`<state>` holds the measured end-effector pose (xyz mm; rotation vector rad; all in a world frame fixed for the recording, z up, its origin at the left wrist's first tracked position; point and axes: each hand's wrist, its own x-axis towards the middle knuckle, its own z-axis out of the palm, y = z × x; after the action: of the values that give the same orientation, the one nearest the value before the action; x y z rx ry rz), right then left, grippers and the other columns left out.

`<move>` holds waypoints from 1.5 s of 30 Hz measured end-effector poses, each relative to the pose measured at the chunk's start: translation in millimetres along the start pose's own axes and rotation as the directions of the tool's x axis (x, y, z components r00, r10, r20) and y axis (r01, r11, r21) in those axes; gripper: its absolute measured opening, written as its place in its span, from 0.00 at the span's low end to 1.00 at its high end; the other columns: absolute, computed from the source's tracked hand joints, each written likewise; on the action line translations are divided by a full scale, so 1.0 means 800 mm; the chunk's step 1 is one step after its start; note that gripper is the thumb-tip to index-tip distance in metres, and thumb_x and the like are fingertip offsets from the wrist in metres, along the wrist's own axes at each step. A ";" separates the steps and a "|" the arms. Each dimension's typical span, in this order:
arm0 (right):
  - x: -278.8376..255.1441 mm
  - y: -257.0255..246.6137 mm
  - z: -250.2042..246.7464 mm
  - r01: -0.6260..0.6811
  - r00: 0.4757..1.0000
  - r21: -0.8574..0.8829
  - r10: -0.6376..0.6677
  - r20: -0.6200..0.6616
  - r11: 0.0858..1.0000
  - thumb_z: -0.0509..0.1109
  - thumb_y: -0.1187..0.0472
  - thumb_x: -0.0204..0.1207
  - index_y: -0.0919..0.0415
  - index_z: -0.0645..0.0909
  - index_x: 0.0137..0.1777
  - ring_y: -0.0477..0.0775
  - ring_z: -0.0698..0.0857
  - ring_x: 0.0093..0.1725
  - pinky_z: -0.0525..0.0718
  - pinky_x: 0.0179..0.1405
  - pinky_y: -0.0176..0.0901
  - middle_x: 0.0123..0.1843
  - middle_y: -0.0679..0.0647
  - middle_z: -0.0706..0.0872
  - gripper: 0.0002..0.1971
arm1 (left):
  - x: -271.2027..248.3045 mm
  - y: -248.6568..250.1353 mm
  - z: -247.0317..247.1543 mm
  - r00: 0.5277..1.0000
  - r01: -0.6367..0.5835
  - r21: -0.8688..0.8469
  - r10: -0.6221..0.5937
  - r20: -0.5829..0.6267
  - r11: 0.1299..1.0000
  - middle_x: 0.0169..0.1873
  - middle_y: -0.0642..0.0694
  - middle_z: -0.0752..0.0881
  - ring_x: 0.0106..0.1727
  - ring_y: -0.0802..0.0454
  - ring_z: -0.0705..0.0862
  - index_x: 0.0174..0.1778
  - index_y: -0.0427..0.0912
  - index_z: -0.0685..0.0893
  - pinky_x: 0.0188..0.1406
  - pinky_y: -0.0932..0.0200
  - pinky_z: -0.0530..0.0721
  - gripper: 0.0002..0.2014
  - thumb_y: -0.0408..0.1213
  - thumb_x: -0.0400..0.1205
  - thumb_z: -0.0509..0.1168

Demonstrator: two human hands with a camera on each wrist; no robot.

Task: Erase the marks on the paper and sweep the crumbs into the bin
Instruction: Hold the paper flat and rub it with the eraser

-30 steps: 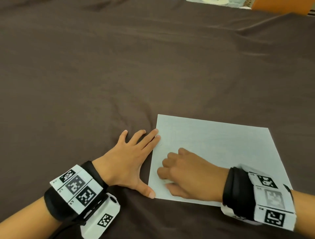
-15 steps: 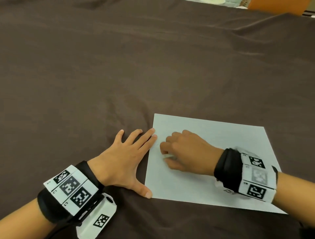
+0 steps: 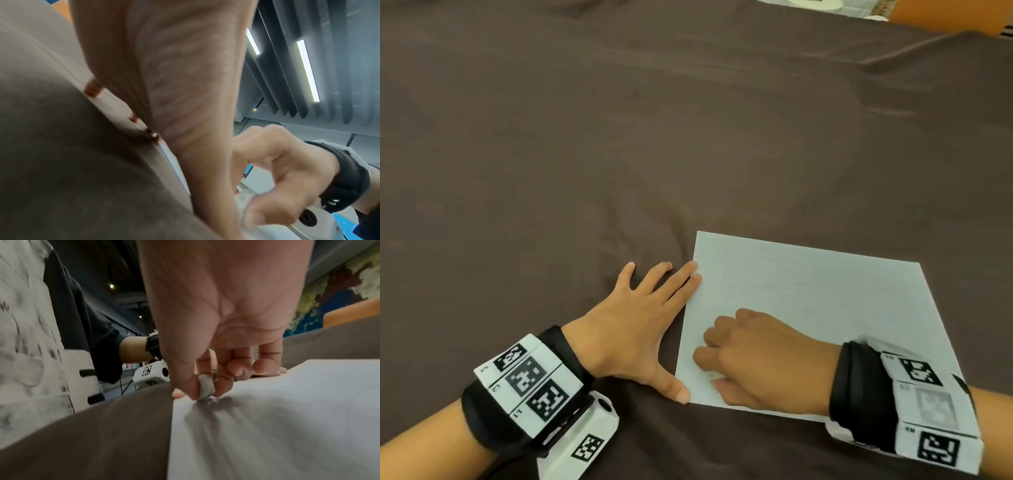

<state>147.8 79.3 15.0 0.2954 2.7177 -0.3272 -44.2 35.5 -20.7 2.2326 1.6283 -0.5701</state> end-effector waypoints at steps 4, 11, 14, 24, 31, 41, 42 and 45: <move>0.011 0.036 -0.008 -0.185 0.975 0.026 0.187 -0.120 0.982 0.58 0.52 0.82 0.57 0.76 0.56 0.55 0.78 0.47 0.76 0.45 0.45 0.50 0.54 0.81 0.11 | 0.000 -0.001 0.001 1.000 -0.003 0.001 0.003 -0.013 1.000 0.81 0.54 0.23 0.84 0.45 0.31 0.81 0.47 0.23 0.81 0.30 0.40 0.71 0.87 0.59 0.55; 0.005 0.017 -0.002 -0.040 0.999 0.133 0.040 0.000 0.990 0.60 0.53 0.82 0.59 0.77 0.57 0.54 0.77 0.47 0.79 0.46 0.48 0.48 0.55 0.79 0.12 | 0.001 0.000 0.000 1.000 0.001 -0.002 -0.001 0.000 1.000 0.80 0.54 0.23 0.84 0.45 0.31 0.81 0.47 0.22 0.81 0.30 0.39 0.71 0.86 0.59 0.56; 0.013 0.040 -0.006 -0.145 0.980 0.094 0.156 -0.122 0.985 0.60 0.53 0.82 0.57 0.78 0.54 0.52 0.76 0.46 0.77 0.44 0.44 0.48 0.52 0.79 0.10 | 0.001 -0.001 0.001 1.000 -0.002 0.008 0.002 -0.002 1.000 0.80 0.54 0.22 0.84 0.45 0.31 0.80 0.47 0.22 0.81 0.29 0.40 0.71 0.87 0.59 0.55; 0.028 0.059 -0.010 -0.231 0.952 0.014 0.229 -0.202 0.973 0.58 0.53 0.82 0.56 0.76 0.57 0.58 0.78 0.52 0.76 0.48 0.48 0.52 0.54 0.80 0.11 | 0.001 0.000 0.001 1.000 -0.002 -0.002 0.002 -0.009 1.000 0.80 0.54 0.22 0.84 0.45 0.31 0.81 0.47 0.22 0.81 0.29 0.40 0.71 0.87 0.59 0.55; 0.029 0.045 -0.011 -0.143 0.978 0.069 0.151 -0.141 0.987 0.60 0.53 0.81 0.57 0.77 0.56 0.56 0.78 0.49 0.74 0.45 0.44 0.51 0.54 0.80 0.10 | 0.002 -0.001 0.004 1.000 -0.005 -0.003 0.005 -0.026 1.000 0.80 0.55 0.22 0.84 0.45 0.31 0.81 0.46 0.23 0.81 0.29 0.40 0.72 0.87 0.58 0.55; 0.037 0.045 -0.013 -0.093 0.984 0.076 0.104 -0.143 0.993 0.61 0.55 0.81 0.57 0.78 0.56 0.55 0.79 0.50 0.75 0.45 0.44 0.53 0.54 0.82 0.10 | 0.002 -0.002 0.005 1.000 -0.004 -0.020 0.004 -0.025 1.000 0.79 0.55 0.21 0.84 0.46 0.30 0.81 0.45 0.24 0.81 0.30 0.39 0.72 0.87 0.58 0.56; 0.040 0.049 -0.015 -0.119 0.979 0.059 0.127 -0.161 0.991 0.61 0.55 0.81 0.57 0.78 0.58 0.55 0.78 0.50 0.72 0.45 0.43 0.54 0.54 0.82 0.10 | 0.002 -0.002 0.004 1.000 -0.006 -0.023 0.006 -0.024 1.000 0.79 0.55 0.21 0.84 0.46 0.30 0.81 0.45 0.23 0.81 0.30 0.39 0.72 0.87 0.58 0.56; 0.044 0.076 -0.023 -0.270 0.931 -0.006 0.259 -0.257 0.963 0.58 0.54 0.82 0.55 0.77 0.62 0.56 0.75 0.56 0.67 0.45 0.42 0.57 0.53 0.79 0.12 | 0.001 -0.002 0.003 1.000 -0.010 -0.029 0.009 -0.025 1.000 0.80 0.55 0.22 0.84 0.47 0.31 0.81 0.46 0.22 0.81 0.30 0.39 0.72 0.87 0.59 0.56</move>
<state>124.9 147.8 6.5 0.7305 2.8782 -0.1652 -45.7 35.3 -23.0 2.2338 1.6264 -0.5146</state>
